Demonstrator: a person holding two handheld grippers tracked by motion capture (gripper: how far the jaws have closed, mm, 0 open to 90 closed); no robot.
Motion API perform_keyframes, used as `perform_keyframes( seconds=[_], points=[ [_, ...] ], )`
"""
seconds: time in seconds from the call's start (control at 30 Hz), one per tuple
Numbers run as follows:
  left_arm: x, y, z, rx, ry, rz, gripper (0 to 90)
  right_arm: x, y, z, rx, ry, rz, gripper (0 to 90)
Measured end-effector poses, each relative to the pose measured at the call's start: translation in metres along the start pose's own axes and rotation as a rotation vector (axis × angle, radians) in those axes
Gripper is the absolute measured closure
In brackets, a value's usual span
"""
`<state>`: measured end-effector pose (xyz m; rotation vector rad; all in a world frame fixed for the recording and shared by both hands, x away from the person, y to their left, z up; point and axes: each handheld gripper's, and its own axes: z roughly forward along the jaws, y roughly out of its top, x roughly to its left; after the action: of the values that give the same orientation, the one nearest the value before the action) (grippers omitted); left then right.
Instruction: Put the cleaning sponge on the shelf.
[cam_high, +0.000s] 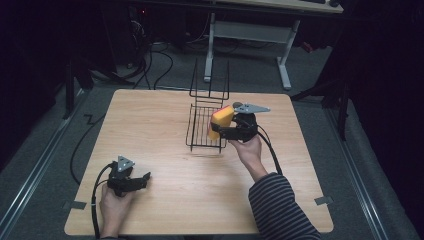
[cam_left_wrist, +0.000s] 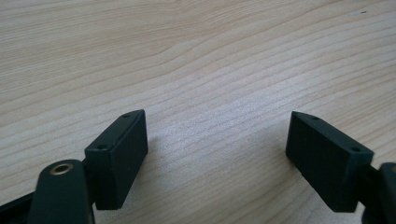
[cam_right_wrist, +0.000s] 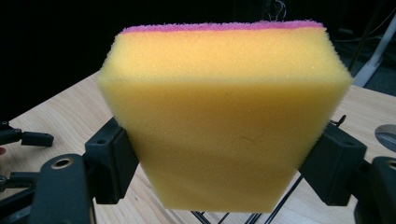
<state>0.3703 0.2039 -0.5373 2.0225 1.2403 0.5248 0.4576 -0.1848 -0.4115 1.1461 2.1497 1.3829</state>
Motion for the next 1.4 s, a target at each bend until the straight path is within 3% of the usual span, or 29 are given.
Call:
perform_keyframes(
  seconds=[0.83, 1.07, 1.4],
  points=[
    [0.000, 0.000, 0.000, -0.001, 0.000, -0.001, 21.5, 0.004, -0.006, 0.045, 0.062, -0.004, 0.006, 22.5],
    [0.000, 0.000, 0.000, 0.000, 0.000, 0.000, 21.5, 0.000, -0.013, 0.059, 0.095, -0.013, 0.035, 22.5],
    [0.000, 0.000, 0.000, 0.000, 0.000, 0.000, 21.5, 0.001, -0.019, 0.069, 0.107, -0.031, 0.017, 22.4]
  ],
)
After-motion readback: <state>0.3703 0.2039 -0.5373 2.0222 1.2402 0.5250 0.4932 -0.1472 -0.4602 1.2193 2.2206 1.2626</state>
